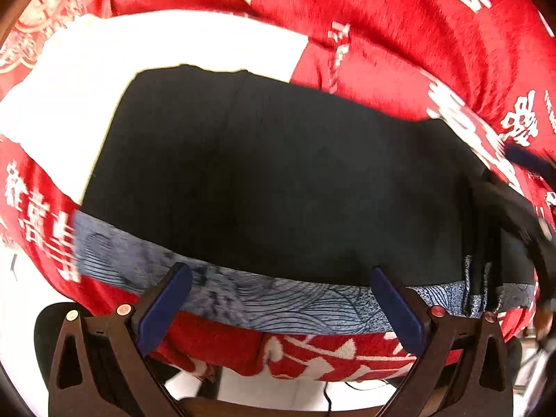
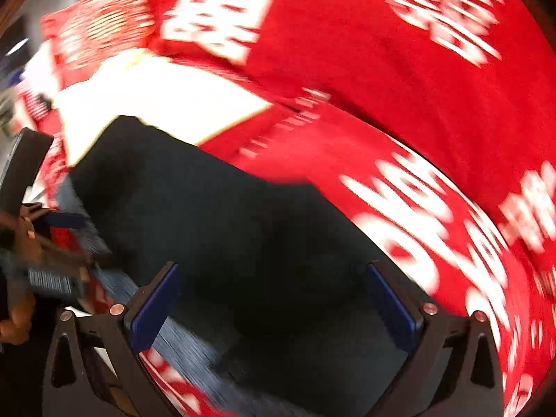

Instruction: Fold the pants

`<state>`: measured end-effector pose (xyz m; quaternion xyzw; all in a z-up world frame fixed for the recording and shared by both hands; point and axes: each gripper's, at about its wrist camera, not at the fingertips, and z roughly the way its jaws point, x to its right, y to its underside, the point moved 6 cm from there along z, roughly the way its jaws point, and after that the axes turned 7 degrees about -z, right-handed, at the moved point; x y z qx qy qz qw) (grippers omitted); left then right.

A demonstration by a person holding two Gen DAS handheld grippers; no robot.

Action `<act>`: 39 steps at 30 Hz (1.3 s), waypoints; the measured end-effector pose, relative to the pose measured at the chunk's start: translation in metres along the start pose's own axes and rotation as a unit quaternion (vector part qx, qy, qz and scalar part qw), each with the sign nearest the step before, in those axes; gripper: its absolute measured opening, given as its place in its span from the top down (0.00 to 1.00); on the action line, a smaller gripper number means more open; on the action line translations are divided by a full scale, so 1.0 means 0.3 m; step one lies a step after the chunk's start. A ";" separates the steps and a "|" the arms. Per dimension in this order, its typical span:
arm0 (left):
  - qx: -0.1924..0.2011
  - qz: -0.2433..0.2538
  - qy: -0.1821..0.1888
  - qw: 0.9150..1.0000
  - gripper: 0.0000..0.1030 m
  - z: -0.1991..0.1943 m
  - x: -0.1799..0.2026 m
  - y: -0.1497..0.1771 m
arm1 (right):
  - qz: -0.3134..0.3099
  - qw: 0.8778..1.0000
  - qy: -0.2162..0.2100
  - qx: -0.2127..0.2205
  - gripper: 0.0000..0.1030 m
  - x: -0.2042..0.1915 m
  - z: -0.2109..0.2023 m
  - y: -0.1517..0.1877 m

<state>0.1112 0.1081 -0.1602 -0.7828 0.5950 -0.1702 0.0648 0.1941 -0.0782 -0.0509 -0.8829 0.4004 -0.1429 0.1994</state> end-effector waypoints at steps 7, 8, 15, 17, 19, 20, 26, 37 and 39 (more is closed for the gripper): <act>-0.028 -0.060 -0.001 0.998 0.00 0.083 -0.155 0.029 | -0.104 0.985 -0.136 -0.034 0.00 -0.150 0.213 -0.244; -0.026 -0.057 -0.005 0.998 0.00 0.079 -0.151 0.029 | -0.118 0.981 -0.147 -0.048 0.00 -0.165 0.252 -0.264; -0.017 -0.046 -0.016 0.999 0.00 0.075 -0.148 0.046 | -0.198 0.942 -0.221 -0.156 0.00 -0.276 0.491 -0.302; -0.016 -0.044 -0.018 0.999 0.00 0.076 -0.147 0.048 | -0.215 0.924 -0.254 -0.188 0.00 -0.314 0.537 -0.284; -0.016 -0.043 -0.019 0.999 0.00 0.084 -0.142 0.041 | -0.227 0.909 -0.277 -0.213 0.00 -0.347 0.579 -0.271; -0.016 -0.043 -0.019 0.999 0.00 0.086 -0.138 0.033 | -0.228 0.902 -0.292 -0.223 0.00 -0.359 0.593 -0.268; -0.021 -0.047 0.037 0.998 0.00 0.050 -0.161 0.013 | -0.270 0.880 -0.314 -0.234 0.53 -0.380 0.527 -0.273; 0.094 -0.010 0.129 0.987 0.00 -0.221 -0.493 -0.157 | -0.376 0.903 -0.203 -0.042 0.84 -0.441 0.176 -0.209; 0.097 0.029 0.145 0.984 0.00 -0.231 -0.478 -0.175 | -0.387 0.902 -0.193 -0.015 0.85 -0.445 0.128 -0.195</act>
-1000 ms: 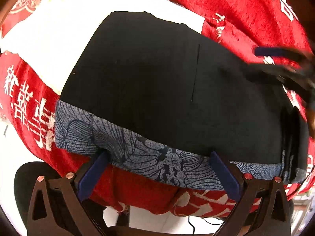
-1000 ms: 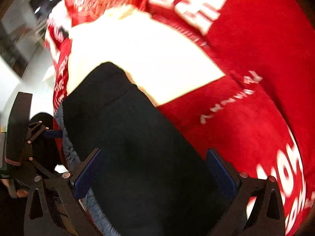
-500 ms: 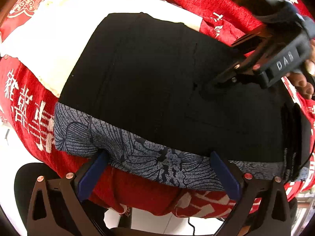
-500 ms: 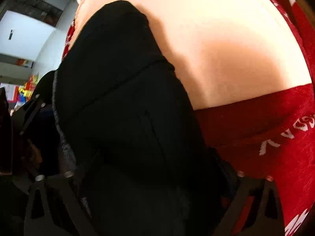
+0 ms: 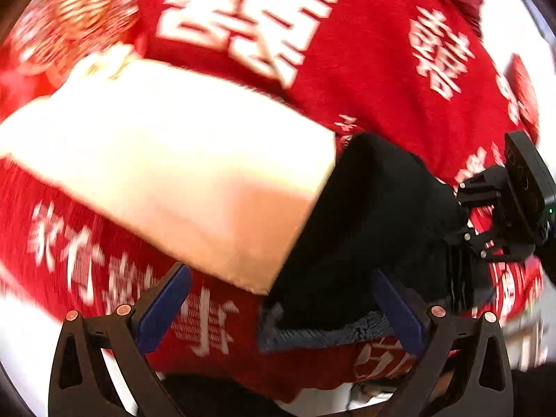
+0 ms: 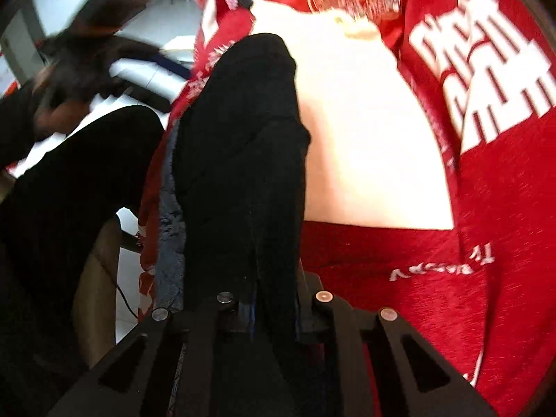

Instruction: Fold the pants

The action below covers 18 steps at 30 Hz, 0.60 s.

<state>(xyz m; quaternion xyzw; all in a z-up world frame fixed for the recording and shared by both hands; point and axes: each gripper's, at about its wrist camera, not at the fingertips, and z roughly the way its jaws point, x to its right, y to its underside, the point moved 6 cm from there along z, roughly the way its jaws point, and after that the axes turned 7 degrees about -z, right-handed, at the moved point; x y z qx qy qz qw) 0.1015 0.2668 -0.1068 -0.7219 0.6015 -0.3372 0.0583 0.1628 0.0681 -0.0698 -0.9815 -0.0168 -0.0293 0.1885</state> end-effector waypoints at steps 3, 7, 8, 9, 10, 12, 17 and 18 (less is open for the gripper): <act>-0.016 0.080 0.025 0.996 0.00 0.044 0.062 -0.016 | -0.012 1.000 0.012 0.013 0.85 -0.021 -0.054 0.025; -0.037 0.133 0.060 0.989 0.00 0.115 0.125 -0.025 | -0.008 1.000 0.019 0.007 0.85 -0.023 -0.068 0.010; -0.050 0.130 0.072 0.988 0.00 0.148 0.133 -0.028 | -0.006 1.000 0.020 0.004 0.85 -0.011 -0.073 0.012; -0.059 0.129 0.080 0.987 0.00 0.165 0.146 -0.028 | -0.004 1.000 0.021 0.003 0.85 0.002 -0.074 0.015; -0.073 0.129 0.095 0.984 0.00 0.192 0.160 -0.027 | -0.002 1.000 0.021 0.002 0.85 0.008 -0.072 0.012; -0.092 0.141 0.122 0.978 0.00 0.236 0.205 -0.021 | 0.001 1.000 0.022 0.000 0.85 0.018 -0.065 0.011; -0.136 0.132 0.140 0.972 0.33 0.314 0.238 -0.001 | 0.018 1.000 0.007 0.000 0.85 0.038 -0.037 0.026; -0.149 0.122 0.153 0.969 0.42 0.319 0.238 -0.002 | 0.021 1.000 0.006 0.000 0.85 0.037 -0.034 0.027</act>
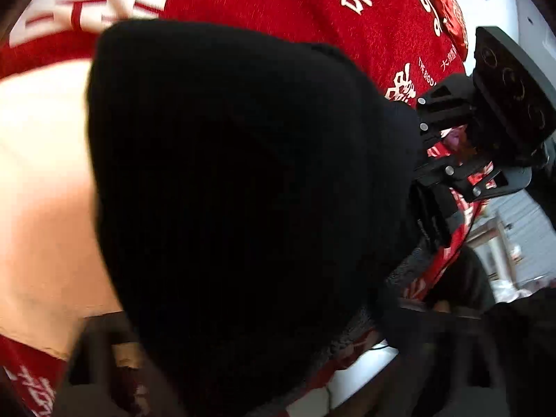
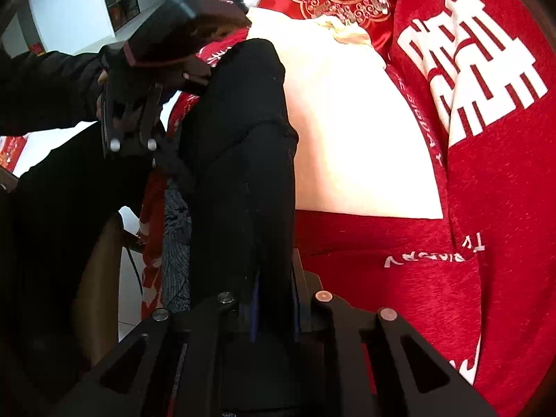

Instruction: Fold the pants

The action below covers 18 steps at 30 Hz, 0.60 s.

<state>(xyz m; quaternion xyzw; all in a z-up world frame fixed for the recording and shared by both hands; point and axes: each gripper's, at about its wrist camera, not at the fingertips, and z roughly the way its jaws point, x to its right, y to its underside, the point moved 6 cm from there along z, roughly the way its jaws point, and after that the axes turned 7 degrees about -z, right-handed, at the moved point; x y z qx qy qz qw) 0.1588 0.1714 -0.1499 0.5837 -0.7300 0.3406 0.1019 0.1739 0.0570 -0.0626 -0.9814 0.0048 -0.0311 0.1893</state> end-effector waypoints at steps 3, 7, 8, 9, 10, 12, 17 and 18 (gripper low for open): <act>-0.001 0.003 0.000 1.000 0.51 -0.006 0.032 -0.004 | 0.006 1.000 -0.003 -0.005 0.85 0.008 0.016 0.001; -0.006 0.008 -0.041 0.999 0.53 -0.012 0.094 -0.011 | 0.038 0.999 0.000 -0.016 0.74 0.041 0.007 0.003; -0.012 -0.001 -0.049 0.999 0.53 -0.009 0.101 -0.016 | 0.052 0.999 0.003 -0.014 0.67 0.056 -0.007 0.008; -0.017 -0.008 -0.057 0.998 0.53 -0.001 0.108 -0.021 | 0.068 0.998 0.014 -0.007 0.62 0.074 -0.029 0.017; -0.021 -0.014 -0.064 0.998 0.53 0.003 0.110 -0.024 | 0.085 0.996 0.026 0.000 0.48 0.089 -0.052 0.030; -0.030 -0.027 -0.084 0.996 0.53 0.020 0.122 -0.035 | 0.138 0.989 0.051 0.012 0.24 0.115 -0.109 0.086; -0.040 -0.069 -0.122 0.989 0.53 0.063 0.137 -0.066 | 0.208 0.976 0.066 0.020 0.22 0.047 -0.153 0.250; -0.043 -0.077 -0.124 0.988 0.53 0.058 0.122 -0.061 | 0.207 0.976 0.061 0.014 0.22 0.015 -0.131 0.269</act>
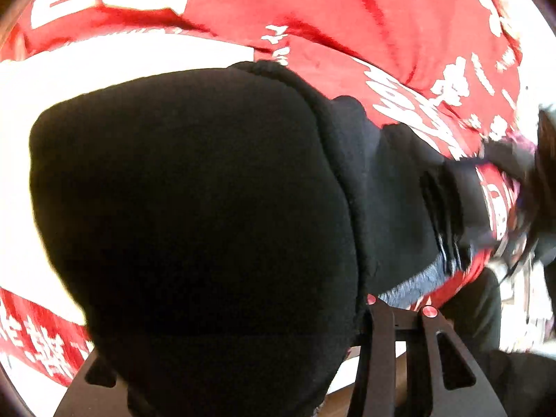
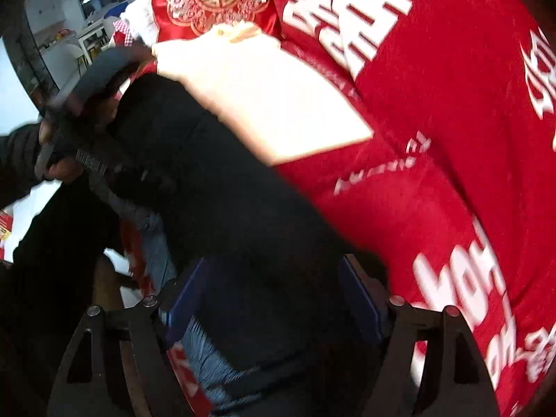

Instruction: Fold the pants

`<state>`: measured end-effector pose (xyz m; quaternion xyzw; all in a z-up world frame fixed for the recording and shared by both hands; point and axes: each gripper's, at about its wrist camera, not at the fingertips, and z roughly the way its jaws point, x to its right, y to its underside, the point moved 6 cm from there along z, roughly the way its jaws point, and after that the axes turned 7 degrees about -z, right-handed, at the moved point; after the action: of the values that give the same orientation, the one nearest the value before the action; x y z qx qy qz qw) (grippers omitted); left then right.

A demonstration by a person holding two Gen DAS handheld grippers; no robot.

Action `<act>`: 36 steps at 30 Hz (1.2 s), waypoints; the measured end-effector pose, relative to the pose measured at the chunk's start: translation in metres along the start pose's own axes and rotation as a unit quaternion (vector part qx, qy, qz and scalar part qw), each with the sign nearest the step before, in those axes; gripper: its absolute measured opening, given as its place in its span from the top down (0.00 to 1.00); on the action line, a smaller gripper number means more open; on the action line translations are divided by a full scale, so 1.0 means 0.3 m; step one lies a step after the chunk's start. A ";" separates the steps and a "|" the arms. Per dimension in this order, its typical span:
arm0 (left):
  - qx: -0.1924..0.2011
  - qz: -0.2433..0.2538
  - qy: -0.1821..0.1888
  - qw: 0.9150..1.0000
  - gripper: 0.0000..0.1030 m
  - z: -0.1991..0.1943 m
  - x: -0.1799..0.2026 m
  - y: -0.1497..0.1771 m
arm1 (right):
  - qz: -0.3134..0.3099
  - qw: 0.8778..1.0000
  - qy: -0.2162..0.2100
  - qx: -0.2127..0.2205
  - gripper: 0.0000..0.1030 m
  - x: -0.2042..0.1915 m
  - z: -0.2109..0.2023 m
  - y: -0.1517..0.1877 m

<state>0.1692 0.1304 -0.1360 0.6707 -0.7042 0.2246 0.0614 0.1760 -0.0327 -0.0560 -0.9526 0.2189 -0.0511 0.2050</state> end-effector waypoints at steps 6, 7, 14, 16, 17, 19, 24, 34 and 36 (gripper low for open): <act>-0.022 -0.021 -0.014 0.999 0.56 -0.038 0.053 -0.022 | -0.052 0.994 0.001 -0.097 0.20 -0.119 0.283 0.084; -0.024 -0.019 -0.010 0.999 0.59 -0.058 0.084 -0.025 | -0.058 0.995 0.011 -0.079 0.16 -0.117 0.277 0.074; -0.028 0.024 -0.032 0.999 0.67 -0.141 0.362 -0.055 | 0.034 0.996 0.079 -0.009 0.16 -0.015 0.012 0.144; -0.031 0.024 -0.029 0.999 0.67 -0.158 0.412 -0.060 | 0.073 0.991 0.107 0.009 0.16 0.017 -0.082 0.231; -0.032 0.025 -0.028 0.999 0.67 -0.173 0.419 -0.056 | 0.098 0.987 0.126 0.018 0.16 0.042 -0.135 0.294; -0.037 0.029 -0.027 0.999 0.68 -0.179 0.498 -0.067 | 0.149 0.975 0.160 0.029 0.15 0.078 -0.229 0.420; -0.059 0.047 -0.031 0.997 0.69 -0.156 0.660 -0.091 | 0.246 0.943 0.224 0.028 0.15 0.143 -0.383 0.718; -0.121 0.094 -0.042 0.987 0.69 0.035 1.133 -0.072 | 0.304 0.922 0.230 0.066 0.15 0.146 -0.439 0.923; -0.133 0.099 -0.044 0.985 0.69 0.089 1.197 -0.063 | 0.321 0.917 0.226 0.071 0.15 0.159 -0.442 0.954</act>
<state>0.1599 -0.2094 -0.0163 0.5931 -0.7925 0.1042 0.0967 0.0808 -0.3370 -0.0530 -0.7770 0.5495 -0.2120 0.2223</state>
